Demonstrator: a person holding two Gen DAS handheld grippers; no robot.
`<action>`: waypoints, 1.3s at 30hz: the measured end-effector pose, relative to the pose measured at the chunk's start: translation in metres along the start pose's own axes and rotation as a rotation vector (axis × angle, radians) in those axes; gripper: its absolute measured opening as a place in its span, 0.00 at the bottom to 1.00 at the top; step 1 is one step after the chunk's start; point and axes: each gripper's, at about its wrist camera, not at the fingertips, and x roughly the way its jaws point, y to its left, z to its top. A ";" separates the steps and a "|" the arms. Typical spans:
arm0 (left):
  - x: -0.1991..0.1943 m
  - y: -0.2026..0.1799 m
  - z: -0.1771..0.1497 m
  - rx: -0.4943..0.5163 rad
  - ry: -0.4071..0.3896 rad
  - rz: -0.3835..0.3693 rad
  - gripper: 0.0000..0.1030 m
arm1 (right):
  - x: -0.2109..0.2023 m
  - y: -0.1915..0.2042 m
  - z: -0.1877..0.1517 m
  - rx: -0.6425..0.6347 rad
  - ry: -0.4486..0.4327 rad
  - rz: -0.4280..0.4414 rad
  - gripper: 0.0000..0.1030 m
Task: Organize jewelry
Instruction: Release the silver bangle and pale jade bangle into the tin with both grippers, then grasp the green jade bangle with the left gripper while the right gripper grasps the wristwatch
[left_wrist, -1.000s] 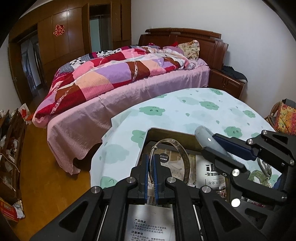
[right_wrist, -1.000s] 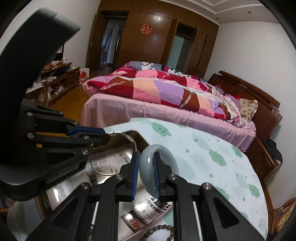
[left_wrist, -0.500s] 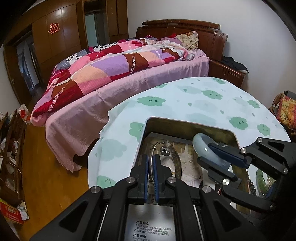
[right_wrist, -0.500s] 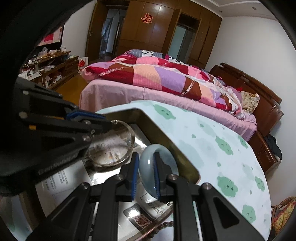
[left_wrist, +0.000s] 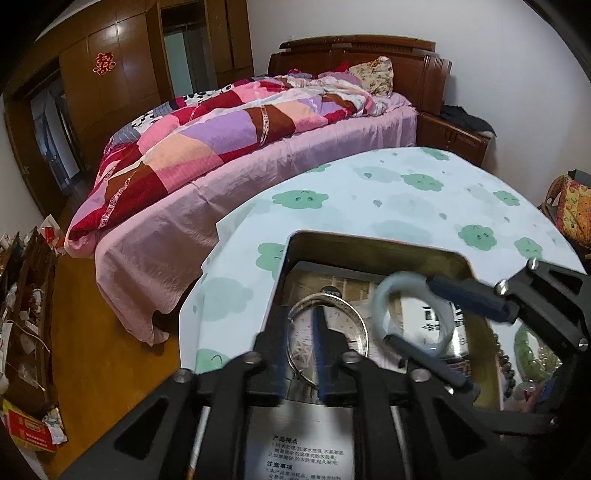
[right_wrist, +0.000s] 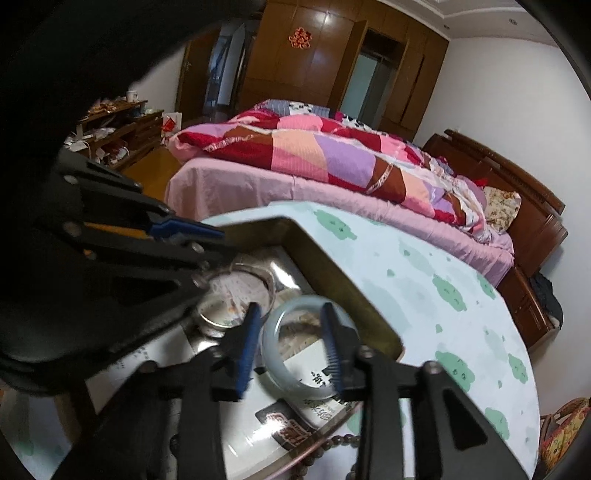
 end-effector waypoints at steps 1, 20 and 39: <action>-0.005 0.000 -0.001 -0.004 -0.012 -0.022 0.33 | -0.004 0.000 0.000 -0.002 -0.011 -0.005 0.52; -0.064 -0.041 -0.020 -0.080 -0.154 -0.038 0.63 | -0.083 -0.097 -0.076 0.312 0.031 -0.198 0.68; -0.065 -0.122 -0.044 0.056 -0.116 -0.166 0.63 | -0.061 -0.146 -0.128 0.485 0.227 -0.152 0.58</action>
